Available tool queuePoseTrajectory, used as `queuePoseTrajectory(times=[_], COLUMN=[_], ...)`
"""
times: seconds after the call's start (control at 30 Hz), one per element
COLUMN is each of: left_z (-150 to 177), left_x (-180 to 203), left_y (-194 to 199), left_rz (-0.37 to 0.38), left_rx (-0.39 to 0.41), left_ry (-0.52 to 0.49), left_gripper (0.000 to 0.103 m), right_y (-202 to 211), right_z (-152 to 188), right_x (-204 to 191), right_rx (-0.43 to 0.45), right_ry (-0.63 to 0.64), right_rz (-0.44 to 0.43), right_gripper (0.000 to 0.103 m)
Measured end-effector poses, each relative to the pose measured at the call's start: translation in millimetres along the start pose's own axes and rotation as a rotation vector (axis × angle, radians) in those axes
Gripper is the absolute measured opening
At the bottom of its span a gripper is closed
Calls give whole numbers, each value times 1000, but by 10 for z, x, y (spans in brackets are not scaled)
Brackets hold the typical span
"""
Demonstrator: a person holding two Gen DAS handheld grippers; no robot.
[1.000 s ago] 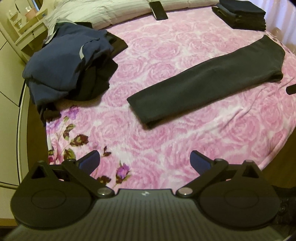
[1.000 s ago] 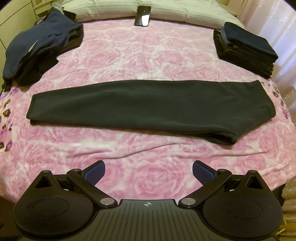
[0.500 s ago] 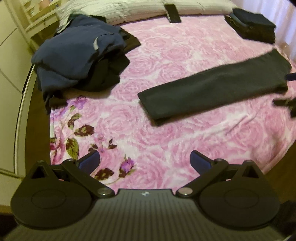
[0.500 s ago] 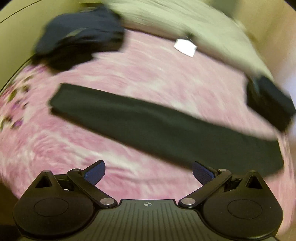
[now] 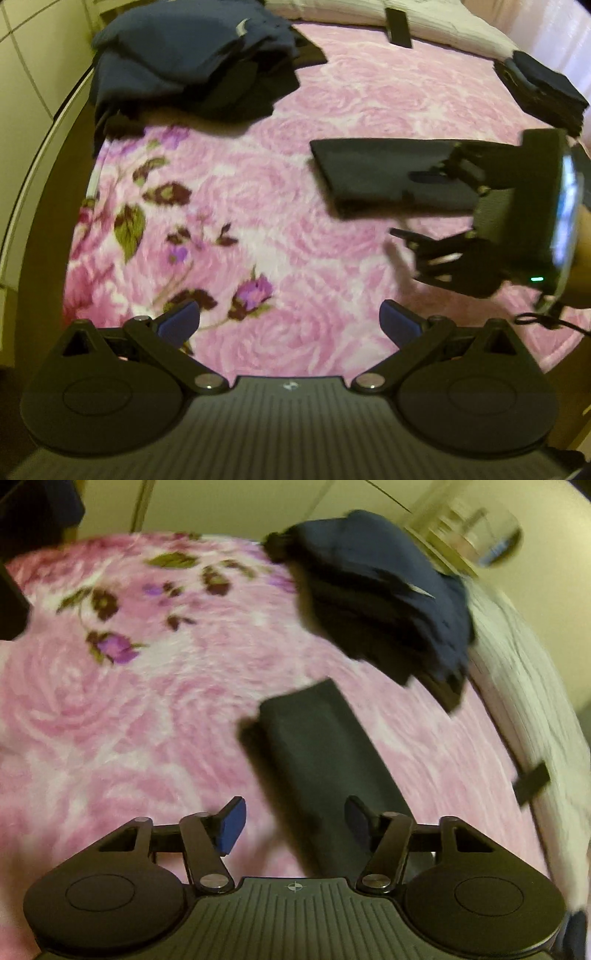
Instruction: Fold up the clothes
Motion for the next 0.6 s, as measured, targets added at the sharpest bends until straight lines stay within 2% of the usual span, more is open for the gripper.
queuePoseTrajectory(times=[0.13, 0.2, 0.27, 0.37, 0.47, 0.53, 0.6], left_z=[88, 115, 129, 80, -72, -201, -364], left_x=[-122, -187, -231, -231, -112, 15, 201], left_y=[-104, -115, -129, -134, -117, -118, -127], left_rz=[-11, -16, -16, -18, -4, 9, 22], left_rx=[-7, -7, -14, -20, -8, -1, 7], left_ry=[34, 61, 77, 64, 18, -26, -82], left_gripper=[102, 102, 102, 102, 102, 102, 102], right_y=[-287, -382, -428, -340, -54, 244, 582], right_z=[-112, -166, -226, -282, -345, -340, -196], right_x=[-72, -87, -84, 45, 420, 861, 1371], right_rx=[27, 44, 42, 58, 116, 178, 244], right_ry=[47, 62, 51, -32, -203, -403, -619], right_rz=[21, 33, 26, 11, -5, -9, 9], right_gripper=[59, 42, 17, 11, 11, 11, 11])
Point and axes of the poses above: each gripper's, at about its wrist camera, not at the fingertips, and y roughly against the way its jaws point, x to its right, z to its underside, the point moved 8 cm from there along -y, roughly the way its jaws point, and after that the axes turned 1 degree about -x, right-handed, at the moved point
